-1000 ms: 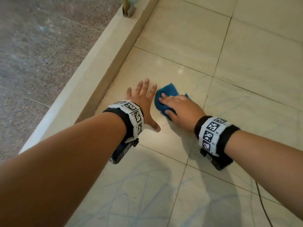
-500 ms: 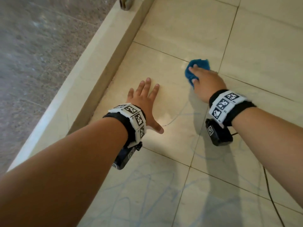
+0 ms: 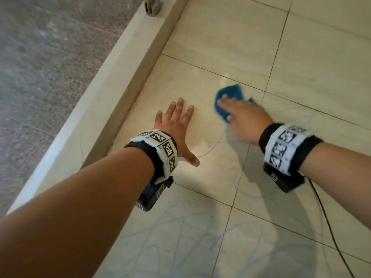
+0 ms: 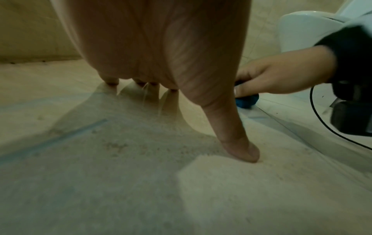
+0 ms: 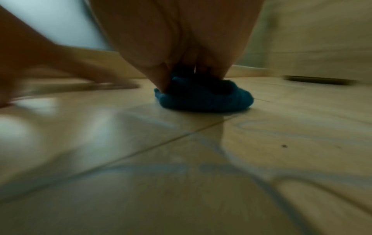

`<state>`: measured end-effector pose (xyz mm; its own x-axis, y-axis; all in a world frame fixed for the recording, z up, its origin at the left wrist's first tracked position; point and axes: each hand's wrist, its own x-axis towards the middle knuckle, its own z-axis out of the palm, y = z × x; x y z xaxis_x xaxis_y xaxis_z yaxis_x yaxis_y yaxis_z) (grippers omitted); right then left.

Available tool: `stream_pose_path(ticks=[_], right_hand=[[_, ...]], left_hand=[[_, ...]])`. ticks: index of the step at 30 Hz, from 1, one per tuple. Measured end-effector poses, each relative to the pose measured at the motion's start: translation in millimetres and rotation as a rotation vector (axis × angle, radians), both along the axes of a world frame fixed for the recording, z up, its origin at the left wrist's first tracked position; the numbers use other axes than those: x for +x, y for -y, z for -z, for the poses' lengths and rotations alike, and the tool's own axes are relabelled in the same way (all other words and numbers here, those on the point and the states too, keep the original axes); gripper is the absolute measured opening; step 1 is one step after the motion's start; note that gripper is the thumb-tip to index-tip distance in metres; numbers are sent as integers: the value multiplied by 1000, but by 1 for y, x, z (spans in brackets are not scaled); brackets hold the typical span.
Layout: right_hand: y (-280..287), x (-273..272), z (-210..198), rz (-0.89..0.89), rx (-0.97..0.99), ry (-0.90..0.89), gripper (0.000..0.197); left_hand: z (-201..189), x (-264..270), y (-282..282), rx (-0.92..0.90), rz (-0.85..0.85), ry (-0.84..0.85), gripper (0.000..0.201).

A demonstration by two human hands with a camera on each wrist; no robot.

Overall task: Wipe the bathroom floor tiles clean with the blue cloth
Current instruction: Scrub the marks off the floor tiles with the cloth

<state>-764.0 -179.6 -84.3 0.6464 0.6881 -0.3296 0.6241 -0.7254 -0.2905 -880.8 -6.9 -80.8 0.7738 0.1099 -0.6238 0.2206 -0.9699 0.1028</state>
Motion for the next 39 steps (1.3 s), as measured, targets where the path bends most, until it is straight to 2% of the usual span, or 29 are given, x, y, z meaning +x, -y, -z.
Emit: stream_pose_path(ticks=[2,3,6,7,9,12,14,16,18,20,21,23,25,26,29,30,31,34,35,37,39], right_hand=[[1,-2,-1,-137,-18,-3,52],[4,10,-2,-85,-37,14,50],[14,47,-7,317,-77,45,48],[12,45,-8,343,-97,48,48],[1,18,-8,230,-81,32,50],[-8,-42,-10,-125,-36,-25,54],[-2,-42,-12,-234,-33,-35,53],[3,-15,-11,-136,-69,-19,51],[9,13,-11,80,-83,24,49],[6,5,-6,198,-68,47,46],[2,-11,-4,157,-41,48,46],[-3,-52,-4,-95,56,36,44],[-2,-64,-2,-293,75,29,43],[-1,-54,0,-256,47,32,43],[-1,-20,3,221,73,38,42],[-5,-23,2,269,70,60,42],[-10,-33,1,223,40,80,42],[-16,-85,-3,-115,41,73,47],[-13,-94,-5,-180,31,65,48],[-9,-78,-5,-193,17,53,48],[-9,-50,-3,-9,-8,47,46]], left_hand=[[0,0,-1,7,2,4,150],[-1,0,0,2,0,4,150],[0,-1,-1,-5,-5,13,150],[0,-1,-1,-10,-6,13,150],[1,-1,-1,-14,-9,13,151],[2,0,-1,-4,-2,7,150],[1,1,0,6,5,13,149],[0,-1,0,-2,6,9,149],[1,-1,-1,-6,1,15,149],[1,-2,-1,1,3,13,149],[1,-1,-1,8,7,10,149],[1,1,-1,19,19,7,148],[-1,1,-2,24,28,0,148],[-2,0,-2,22,30,-5,148],[-5,-2,-1,16,34,4,145],[-6,-5,0,16,43,12,145],[-6,-8,1,15,58,16,144],[-5,-20,1,16,93,19,145],[-5,-23,-2,21,95,15,146],[-7,-28,-10,24,91,-17,147],[-8,-31,-18,21,93,-51,148]])
